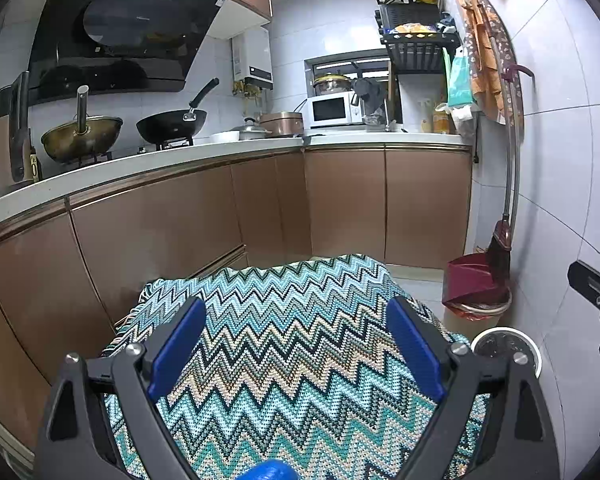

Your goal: Collect trash

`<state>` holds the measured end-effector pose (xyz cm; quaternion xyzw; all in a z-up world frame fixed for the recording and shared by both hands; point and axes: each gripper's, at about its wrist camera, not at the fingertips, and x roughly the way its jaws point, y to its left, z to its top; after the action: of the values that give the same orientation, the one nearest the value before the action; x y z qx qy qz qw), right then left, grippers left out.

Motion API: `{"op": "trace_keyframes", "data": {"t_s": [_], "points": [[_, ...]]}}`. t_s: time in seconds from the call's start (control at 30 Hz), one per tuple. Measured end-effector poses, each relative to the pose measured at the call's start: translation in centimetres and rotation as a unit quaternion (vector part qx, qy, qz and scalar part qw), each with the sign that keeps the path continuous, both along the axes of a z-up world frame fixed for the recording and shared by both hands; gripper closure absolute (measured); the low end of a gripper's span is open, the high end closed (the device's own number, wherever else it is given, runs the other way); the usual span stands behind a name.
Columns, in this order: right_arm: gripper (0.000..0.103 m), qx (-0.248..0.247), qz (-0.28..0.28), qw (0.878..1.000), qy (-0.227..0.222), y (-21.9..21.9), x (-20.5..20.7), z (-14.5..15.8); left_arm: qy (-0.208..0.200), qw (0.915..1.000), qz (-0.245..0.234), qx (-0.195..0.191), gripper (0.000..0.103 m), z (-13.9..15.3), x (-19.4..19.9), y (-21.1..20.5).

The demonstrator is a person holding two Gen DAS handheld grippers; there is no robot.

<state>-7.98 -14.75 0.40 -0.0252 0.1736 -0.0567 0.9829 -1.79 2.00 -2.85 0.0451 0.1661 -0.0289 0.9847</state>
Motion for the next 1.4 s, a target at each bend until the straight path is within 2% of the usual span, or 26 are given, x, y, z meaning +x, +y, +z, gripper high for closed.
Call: {"op": "trace_keyframes", "data": {"t_s": [0.9,1.2,1.4], "points": [[0.0,0.004,-0.009,1.0,0.007,-0.8,0.2,-0.6,0.002,1.0,0.001,0.001,0.012,-0.5,0.5,-0.2],[0.0,0.003,-0.007,0.999,0.033,-0.6,1.1,-2.1,0.017,0.9998,0.007,0.008,0.012,-1.5,1.1,0.1],[0.0,0.004,-0.007,0.999,0.048,-0.5,1.7,-3.1,0.045,0.9988,0.012,0.014,0.012,-3.4,1.9,0.5]]}}
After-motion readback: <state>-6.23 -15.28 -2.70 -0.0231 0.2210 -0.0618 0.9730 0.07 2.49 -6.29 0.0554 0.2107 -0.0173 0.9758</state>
